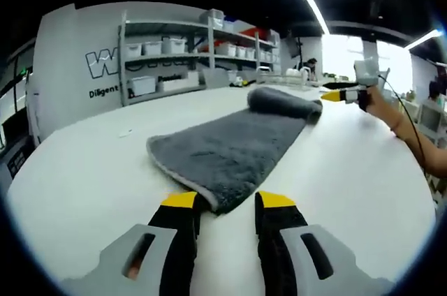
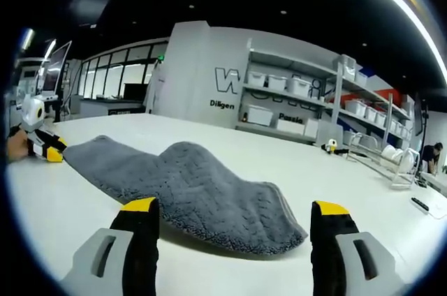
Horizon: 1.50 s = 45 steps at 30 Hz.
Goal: Open the folded towel by lifting each exposed corner and separating the folded layers until the towel lies flat within the target outline without major curled edges
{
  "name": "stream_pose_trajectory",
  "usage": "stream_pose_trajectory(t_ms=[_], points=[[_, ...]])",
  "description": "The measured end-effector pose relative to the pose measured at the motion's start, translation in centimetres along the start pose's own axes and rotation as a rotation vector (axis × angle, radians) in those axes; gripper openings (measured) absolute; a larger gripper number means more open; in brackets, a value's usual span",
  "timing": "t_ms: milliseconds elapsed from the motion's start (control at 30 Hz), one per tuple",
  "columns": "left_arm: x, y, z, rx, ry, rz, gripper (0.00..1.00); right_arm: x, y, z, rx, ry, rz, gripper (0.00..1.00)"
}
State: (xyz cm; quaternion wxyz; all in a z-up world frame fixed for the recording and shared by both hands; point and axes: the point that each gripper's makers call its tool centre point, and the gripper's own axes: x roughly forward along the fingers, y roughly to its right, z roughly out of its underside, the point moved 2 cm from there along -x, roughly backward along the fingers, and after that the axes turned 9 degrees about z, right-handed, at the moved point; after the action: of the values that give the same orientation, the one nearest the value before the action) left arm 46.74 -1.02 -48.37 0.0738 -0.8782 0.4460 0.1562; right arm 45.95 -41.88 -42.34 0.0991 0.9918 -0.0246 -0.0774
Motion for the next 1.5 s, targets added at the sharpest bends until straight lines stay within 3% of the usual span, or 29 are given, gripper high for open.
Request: stream_pose_trajectory(t_ms=[300,433,800,1500], points=[[0.0,0.6,-0.5,0.074,0.006,-0.006,0.05,-0.3,-0.2,0.1,0.0,-0.002,-0.004,0.9],[0.0,0.5,-0.5,0.12,-0.022,-0.027,0.04,-0.4,-0.2,0.1,0.003,0.001,-0.003,0.91],[-0.8,-0.1,-0.3,0.132,-0.047,-0.059,0.04,-0.7,-0.4,0.2,0.007,-0.002,-0.009,0.91],[-3.8,-2.5,0.8,0.086,-0.095,-0.186,0.04,-0.7,-0.4,0.2,0.02,-0.003,-0.016,0.91]])
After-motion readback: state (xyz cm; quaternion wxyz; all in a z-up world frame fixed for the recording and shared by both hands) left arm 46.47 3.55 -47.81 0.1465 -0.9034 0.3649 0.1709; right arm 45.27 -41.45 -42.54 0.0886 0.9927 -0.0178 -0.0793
